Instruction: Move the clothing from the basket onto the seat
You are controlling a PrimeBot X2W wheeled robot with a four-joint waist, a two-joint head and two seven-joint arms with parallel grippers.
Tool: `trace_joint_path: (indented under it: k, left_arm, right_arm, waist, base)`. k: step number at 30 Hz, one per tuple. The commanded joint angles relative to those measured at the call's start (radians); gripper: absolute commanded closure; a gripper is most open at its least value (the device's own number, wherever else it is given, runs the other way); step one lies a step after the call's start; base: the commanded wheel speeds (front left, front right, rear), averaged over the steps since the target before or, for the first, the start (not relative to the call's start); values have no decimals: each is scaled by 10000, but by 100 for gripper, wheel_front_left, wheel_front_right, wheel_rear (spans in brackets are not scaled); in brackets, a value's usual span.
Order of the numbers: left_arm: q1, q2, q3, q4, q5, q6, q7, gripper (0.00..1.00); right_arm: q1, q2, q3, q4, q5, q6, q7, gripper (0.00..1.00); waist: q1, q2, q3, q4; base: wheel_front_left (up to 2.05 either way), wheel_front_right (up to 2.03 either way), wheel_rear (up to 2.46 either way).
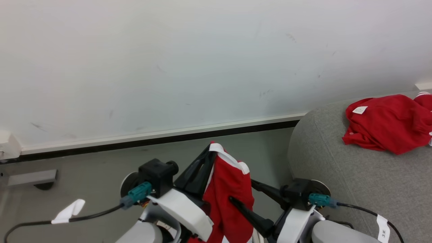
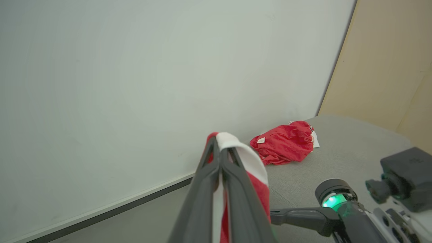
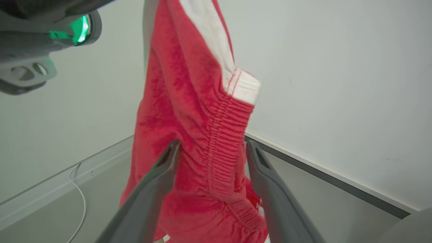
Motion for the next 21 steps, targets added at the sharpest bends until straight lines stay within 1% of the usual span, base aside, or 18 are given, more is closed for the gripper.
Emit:
trace_joint_path:
  k: [1, 9, 10, 11, 12, 18, 19, 21]
  left_arm:
    - [-114, -67, -59, -95, 143, -63, 39, 100]
    - [-167, -244, -306, -153, 79, -133, 111, 100]
    - [-175, -264, -319, -143, 71, -132, 100, 100]
    - [-185, -275, -338, -126, 62, -143, 101, 100]
    - [-193, -283, -347, -104, 55, -153, 101, 100]
    - [-207, -177, -274, 109, 135, -50, -7, 100]
    - [-183, -178, -263, 150, 114, -41, -36, 98]
    - [-128, -148, -245, 224, 85, -33, -58, 92]
  right_arm:
    - [-224, 111, 151, 106, 238, -23, -40, 0]
    - [-500, 679, 423, 207, 767, -23, -109, 0]
    - [-530, 716, 428, 221, 805, -23, -116, 55]
    - [-551, 739, 432, 232, 833, -23, -126, 87]
    - [-549, 750, 435, 239, 877, -23, -130, 100]
    - [-627, 722, 438, 46, 927, -23, -122, 100]
    - [-635, 683, 419, 14, 895, -23, -123, 100]
    - [-601, 586, 256, -43, 857, -24, -125, 100]
  waist:
    - [-1, -1, -12, 12]
    - [-1, -1, -24, 56]
    - [-1, -1, -20, 60]
    - [-1, -1, -17, 69]
    - [-1, -1, -17, 78]
    - [-1, -1, 10, 74]
    - [-1, -1, 15, 68]
    - [-1, -1, 20, 56]
  base:
    - [0, 0, 0]
    - [0, 0, 0]
    - [0, 0, 0]
    - [0, 0, 0]
    - [0, 0, 0]
    - [0, 0, 0]
    - [0, 0, 0]
    - [0, 0, 0]
